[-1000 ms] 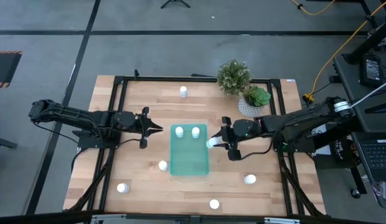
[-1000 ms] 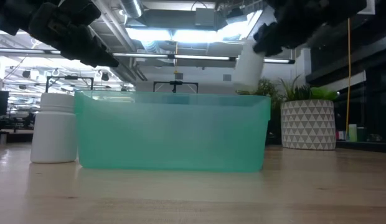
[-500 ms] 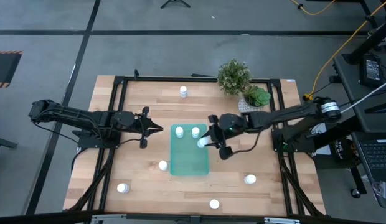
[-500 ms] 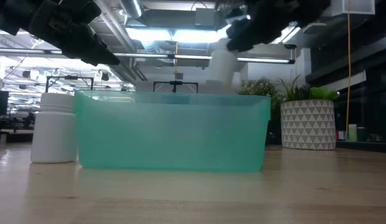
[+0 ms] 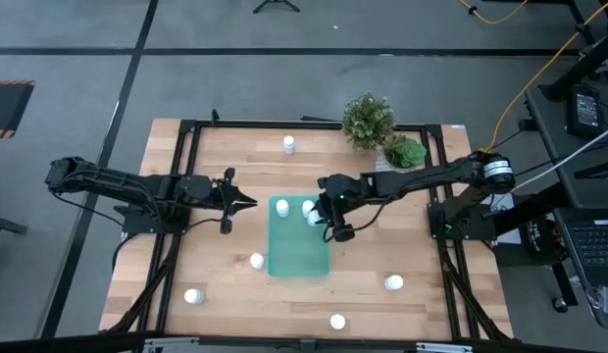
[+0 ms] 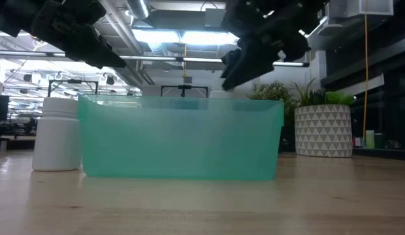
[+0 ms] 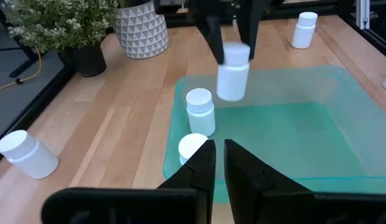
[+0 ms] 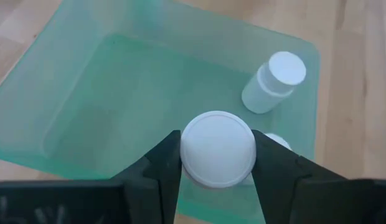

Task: Pick and place pill bottles into a basket
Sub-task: Put the white pill bottle into the green bin

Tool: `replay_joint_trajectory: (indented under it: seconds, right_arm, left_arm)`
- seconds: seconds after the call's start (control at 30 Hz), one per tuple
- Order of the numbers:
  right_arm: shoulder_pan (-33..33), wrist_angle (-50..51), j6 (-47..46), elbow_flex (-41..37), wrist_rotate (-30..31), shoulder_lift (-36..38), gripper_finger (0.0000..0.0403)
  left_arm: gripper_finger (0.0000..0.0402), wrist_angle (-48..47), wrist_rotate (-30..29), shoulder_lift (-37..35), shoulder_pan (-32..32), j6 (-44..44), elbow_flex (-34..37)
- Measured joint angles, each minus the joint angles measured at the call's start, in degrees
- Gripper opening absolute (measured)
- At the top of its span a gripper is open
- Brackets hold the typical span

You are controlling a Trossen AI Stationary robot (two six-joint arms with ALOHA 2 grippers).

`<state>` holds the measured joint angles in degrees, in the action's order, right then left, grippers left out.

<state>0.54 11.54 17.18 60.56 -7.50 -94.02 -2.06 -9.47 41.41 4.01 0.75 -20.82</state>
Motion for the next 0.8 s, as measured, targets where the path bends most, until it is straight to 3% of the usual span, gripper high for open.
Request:
replay_joint_trajectory:
  seconds: [0.27, 0.6, 0.8]
  right_arm:
    - [0.00, -4.93, 1.54, 0.60, -1.26, -1.64, 0.0154]
    - [-0.98, 4.36, 8.18, 14.16, -1.23, -10.47, 0.0154]
    - [-4.31, 5.64, 8.49, 17.13, -1.19, -14.05, 0.0154]
  left_arm:
    - [0.0022, 1.15, -1.31, -0.02, 0.00, 0.33, 0.00]
    - [0.0020, 1.08, -1.20, -0.02, 0.00, 4.76, 0.00]
    - [0.0023, 1.07, -1.31, 0.00, 0.00, 4.57, 0.00]
